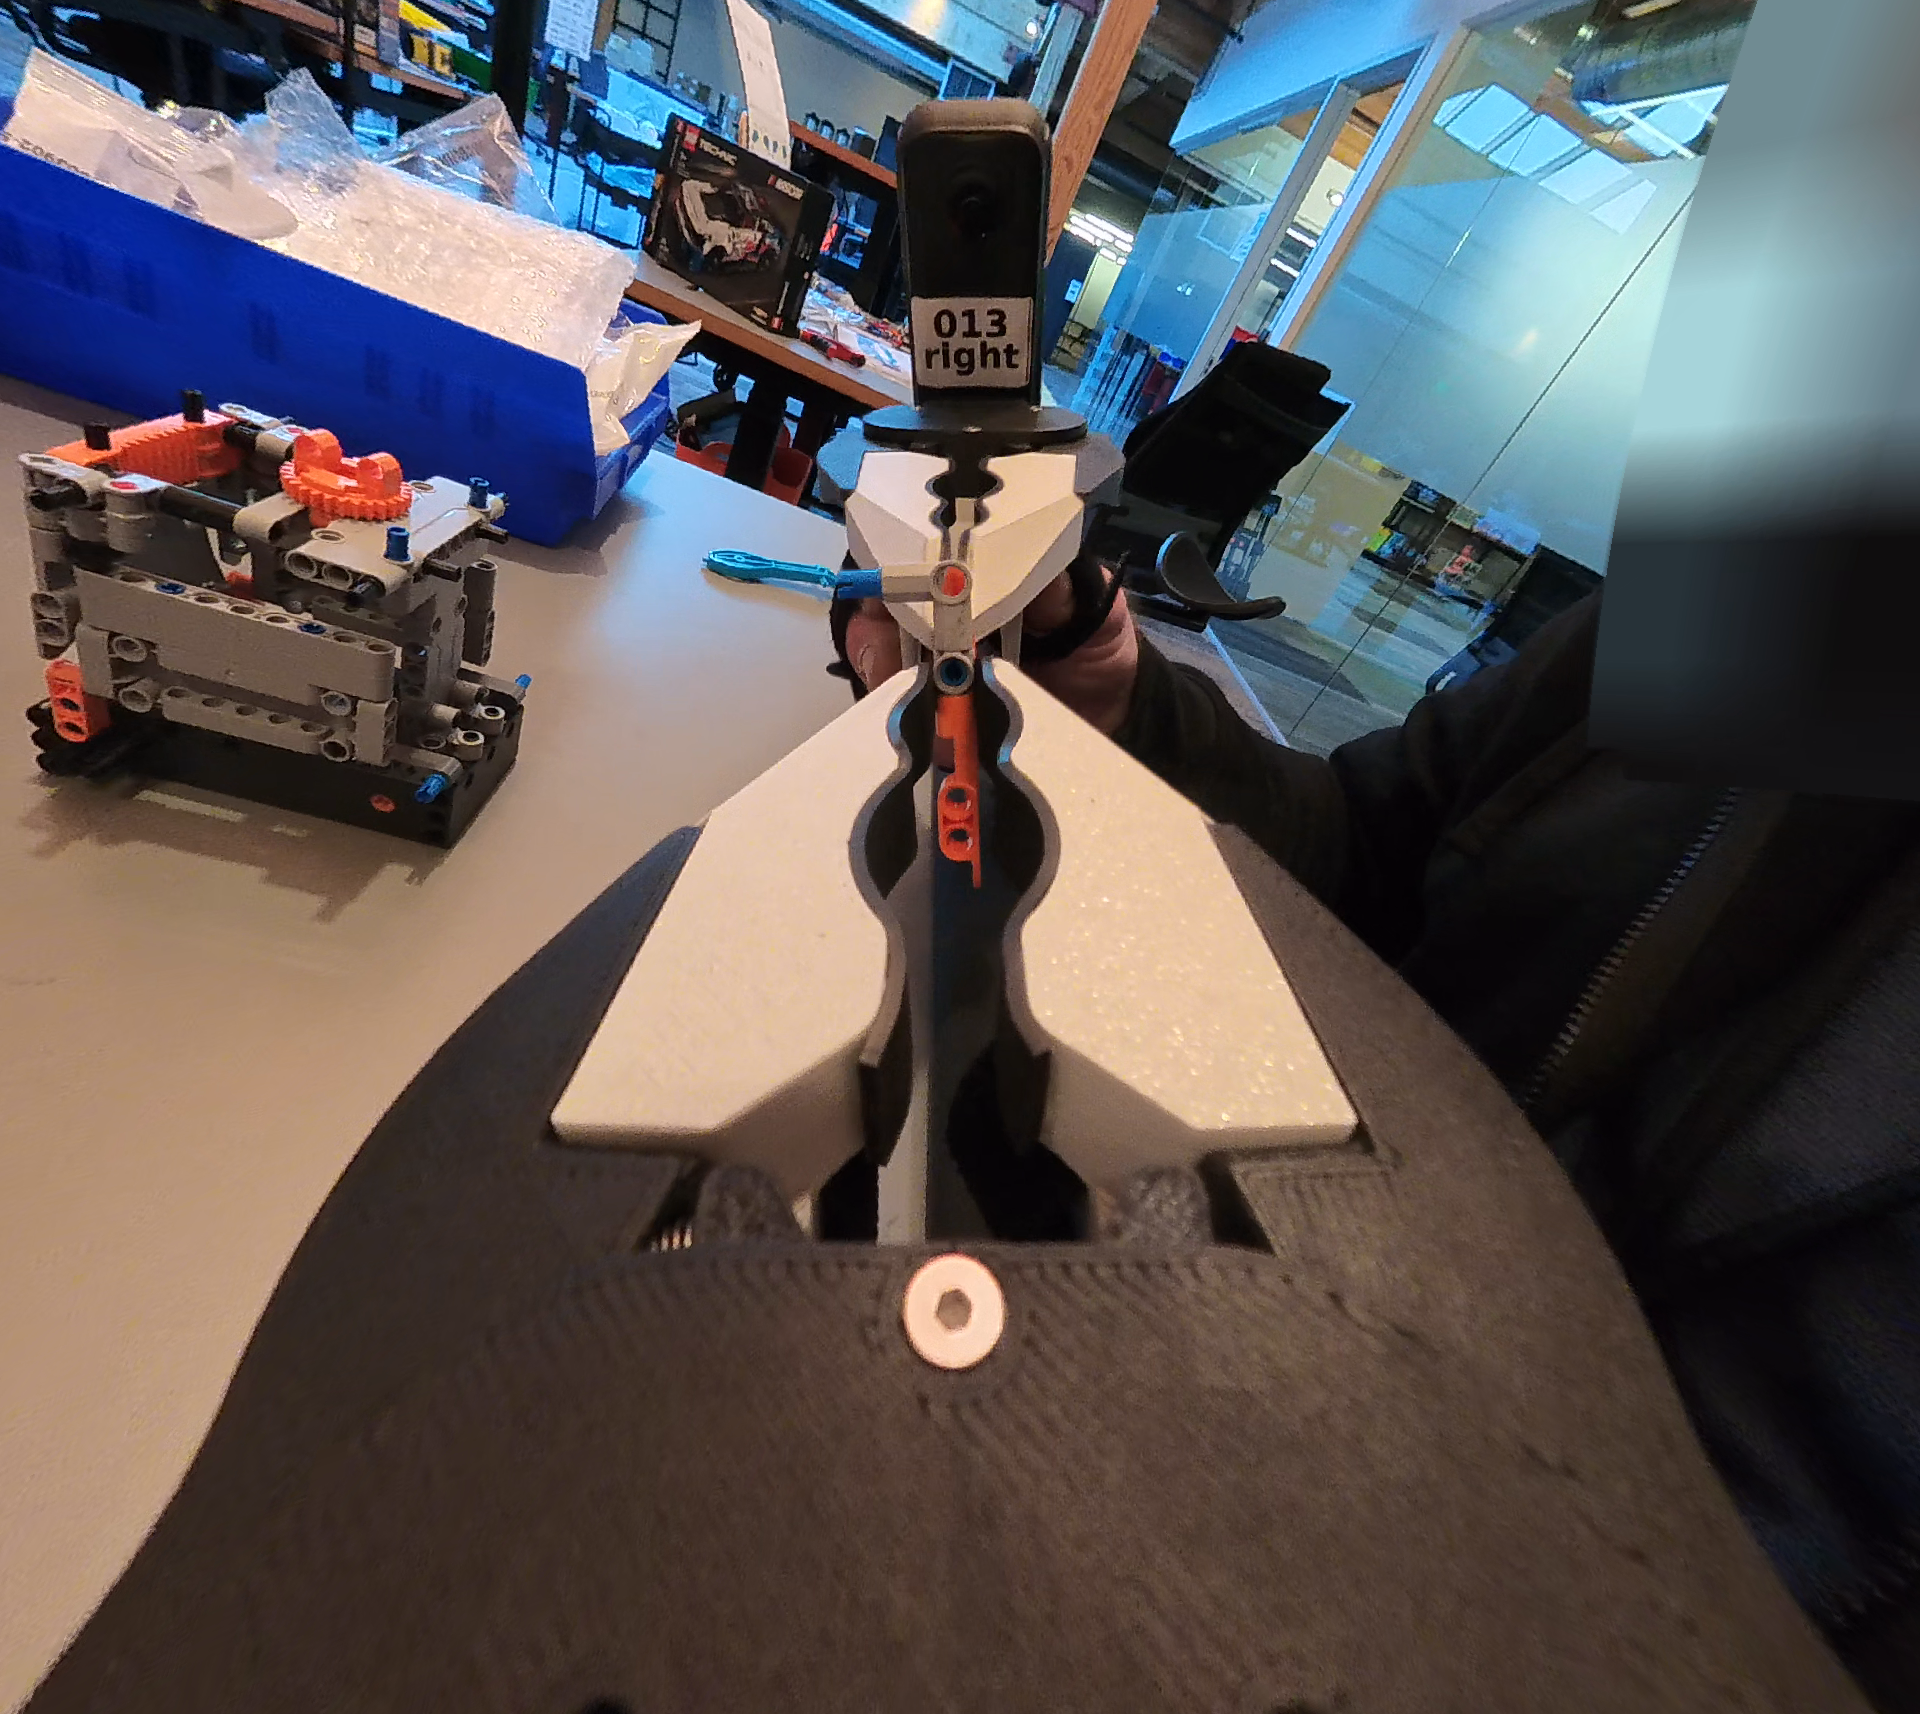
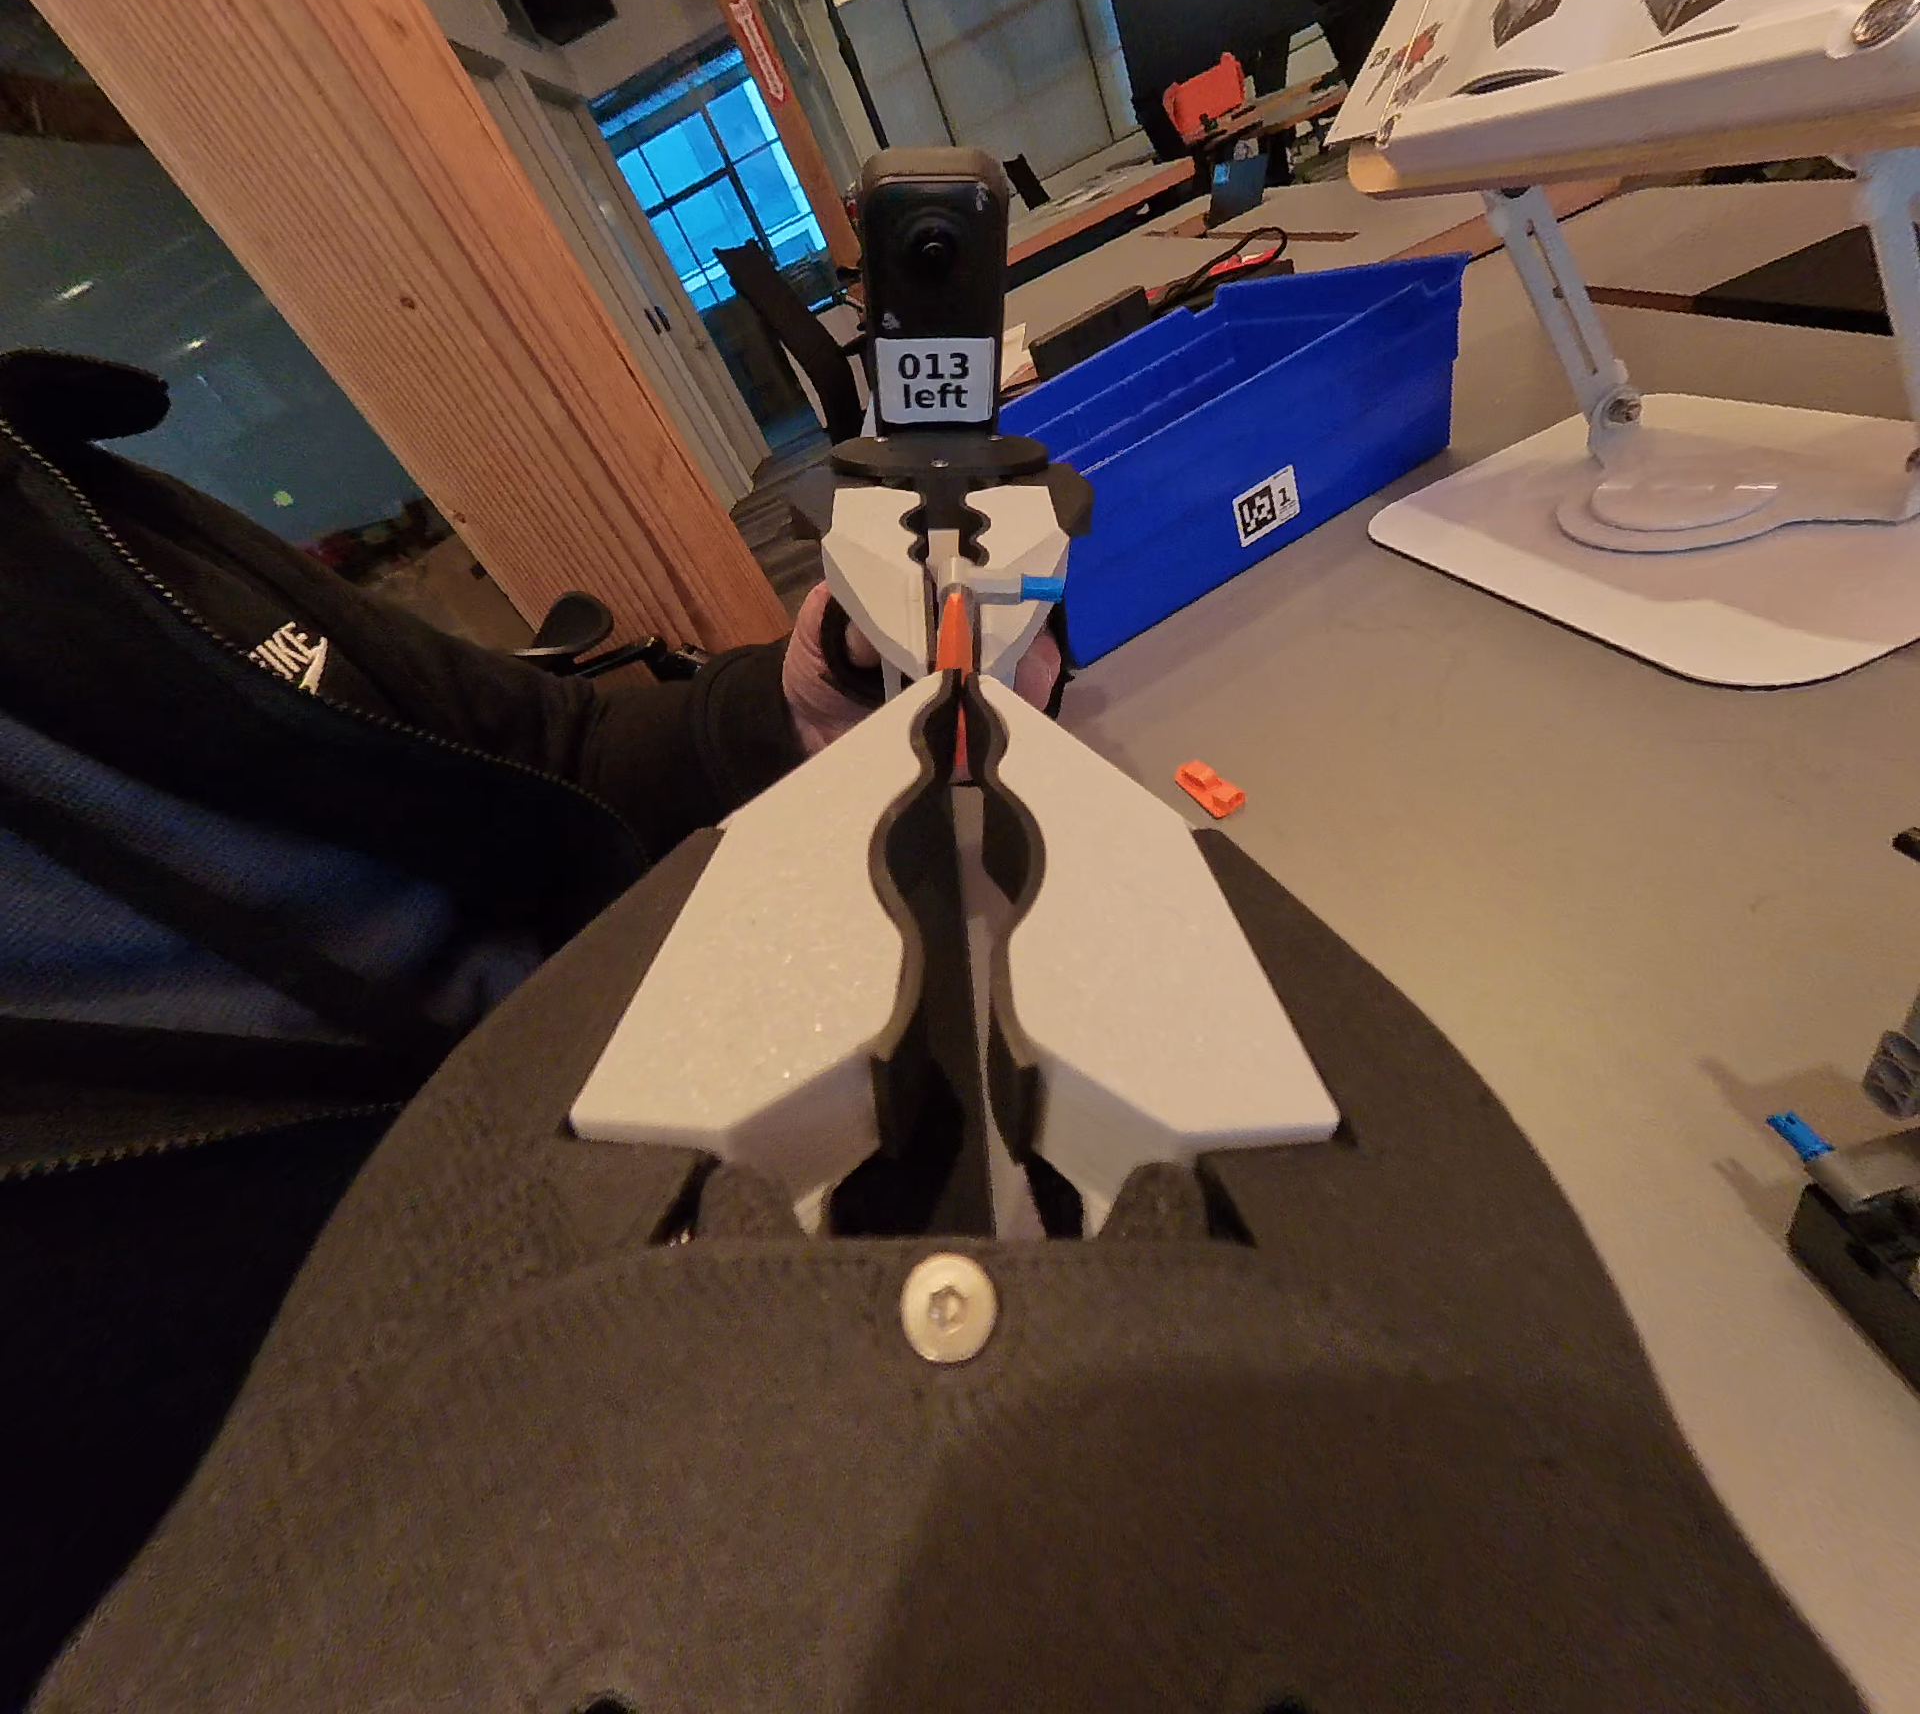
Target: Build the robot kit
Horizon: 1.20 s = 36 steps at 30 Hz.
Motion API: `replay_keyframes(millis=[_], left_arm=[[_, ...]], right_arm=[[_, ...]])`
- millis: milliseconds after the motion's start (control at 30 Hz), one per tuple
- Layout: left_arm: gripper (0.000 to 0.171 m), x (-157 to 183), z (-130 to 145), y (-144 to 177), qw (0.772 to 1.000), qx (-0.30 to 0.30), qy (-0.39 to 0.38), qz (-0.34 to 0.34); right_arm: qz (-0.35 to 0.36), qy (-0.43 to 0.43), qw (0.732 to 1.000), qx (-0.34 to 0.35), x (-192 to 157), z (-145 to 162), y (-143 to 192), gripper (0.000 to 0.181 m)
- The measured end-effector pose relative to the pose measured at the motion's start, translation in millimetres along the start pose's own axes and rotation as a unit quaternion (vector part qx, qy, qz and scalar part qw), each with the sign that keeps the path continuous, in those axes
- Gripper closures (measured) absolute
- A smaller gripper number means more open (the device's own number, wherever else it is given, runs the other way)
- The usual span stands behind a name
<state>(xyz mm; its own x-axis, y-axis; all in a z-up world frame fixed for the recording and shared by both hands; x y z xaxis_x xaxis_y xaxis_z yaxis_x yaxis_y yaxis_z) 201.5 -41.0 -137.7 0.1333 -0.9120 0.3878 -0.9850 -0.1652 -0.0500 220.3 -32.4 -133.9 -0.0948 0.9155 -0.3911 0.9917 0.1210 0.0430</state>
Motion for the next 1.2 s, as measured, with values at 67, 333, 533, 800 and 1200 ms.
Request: replay_keyframes(millis=[67, 333, 533, 800, 1200], left_arm=[[0.167, -1.5, -1.4, 1.4, 1.0, 0.005, 0.003, -0.003], [0.167, 0.7, 1.2, -0.7, 1.0, -0.004, -0.005, -0.006], [0.166, 14.0, 38.3, -35.2, 0.993, -0.102, -0.051, -0.006], [0.167, -3.3, 20.0, -18.2, 0.998, -0.051, -0.013, -0.027], [0.166, -8.2, 20.8, -20.4, 0.997, -0.067, -0.017, -0.045]], right_arm=[[-0.007, -0.004, 1.0, -0.004, -1.1, 1.2, 0.1, 0.175], [0.0, 0.006, 1.0, -0.001, -2.4, 1.3, -1.2, 0.179], [-0.001, 0.039, 0.999, -0.037, -12.2, 10.7, -16.0, 0.181], [0.06, 0.052, 0.997, -0.018, 5.0, 7.6, 15.9, 0.175], [0.038, 0.001, 0.999, -0.007, 7.9, 11.7, 17.6, 0.169]])
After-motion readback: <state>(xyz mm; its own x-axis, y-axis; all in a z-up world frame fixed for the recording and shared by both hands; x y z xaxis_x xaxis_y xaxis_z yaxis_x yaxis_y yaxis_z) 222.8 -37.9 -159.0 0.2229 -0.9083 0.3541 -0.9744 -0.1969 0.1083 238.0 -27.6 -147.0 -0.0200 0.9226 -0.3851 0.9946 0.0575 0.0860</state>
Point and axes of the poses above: each gripper's, where its closed fingertips meet, y back along the fingers, z out of its underside, x = y × z across the jaws, the point moved 1 cm from there along y, back along the fingers, and after that the axes turned 4 degrees about z, right-handed, at the moved point
